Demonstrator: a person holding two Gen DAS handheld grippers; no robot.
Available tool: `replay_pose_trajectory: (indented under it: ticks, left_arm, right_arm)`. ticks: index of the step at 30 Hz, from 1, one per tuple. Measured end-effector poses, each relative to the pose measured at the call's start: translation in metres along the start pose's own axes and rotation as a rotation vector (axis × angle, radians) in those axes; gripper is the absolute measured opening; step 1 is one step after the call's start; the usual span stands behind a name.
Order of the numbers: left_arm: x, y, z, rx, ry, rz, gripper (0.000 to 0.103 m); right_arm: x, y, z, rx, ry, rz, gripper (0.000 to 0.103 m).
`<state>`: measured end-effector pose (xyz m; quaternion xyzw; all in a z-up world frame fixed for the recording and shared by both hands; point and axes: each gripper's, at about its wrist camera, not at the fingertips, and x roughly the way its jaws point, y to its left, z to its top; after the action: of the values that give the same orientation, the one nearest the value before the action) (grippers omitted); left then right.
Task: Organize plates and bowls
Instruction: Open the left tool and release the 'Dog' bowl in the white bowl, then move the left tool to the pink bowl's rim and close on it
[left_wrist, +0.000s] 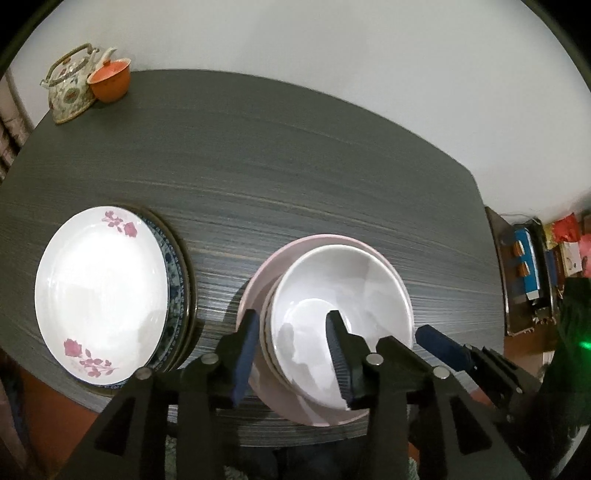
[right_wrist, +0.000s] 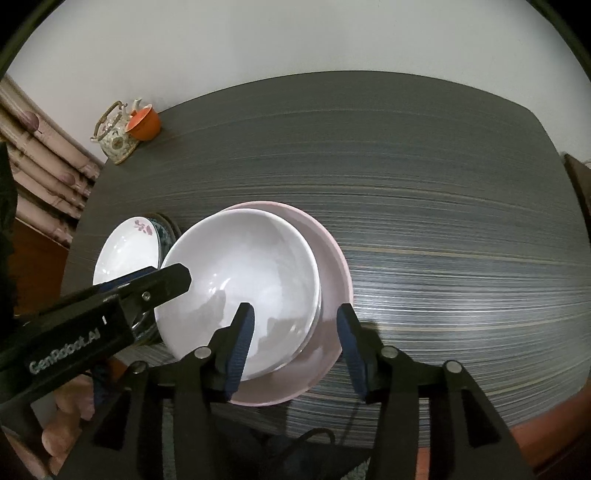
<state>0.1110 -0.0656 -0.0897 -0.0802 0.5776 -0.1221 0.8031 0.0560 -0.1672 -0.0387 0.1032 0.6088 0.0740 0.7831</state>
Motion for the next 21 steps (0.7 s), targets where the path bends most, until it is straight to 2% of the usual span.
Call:
replay_pose_trajectory:
  ticks: [5, 11, 15, 21]
  left_arm:
    - [-0.017, 0.001, -0.004, 0.02, -0.087, -0.007, 0.043]
    - [-0.037, 0.01, -0.008, 0.034, -0.187, 0.033, 0.047]
    - [-0.039, 0.02, -0.013, 0.02, -0.201, 0.064, 0.048]
    - [-0.033, 0.032, -0.017, -0.003, -0.194, 0.061, 0.05]
  right_arm:
    - [-0.008, 0.002, -0.001, -0.016, -0.035, -0.037, 0.052]
    - [-0.018, 0.004, -0.003, -0.053, -0.087, -0.082, 0.057]
    - [-0.025, -0.001, -0.008, -0.052, -0.113, -0.089, 0.057]
    - [-0.035, -0.012, -0.015, -0.051, -0.144, -0.096, 0.06]
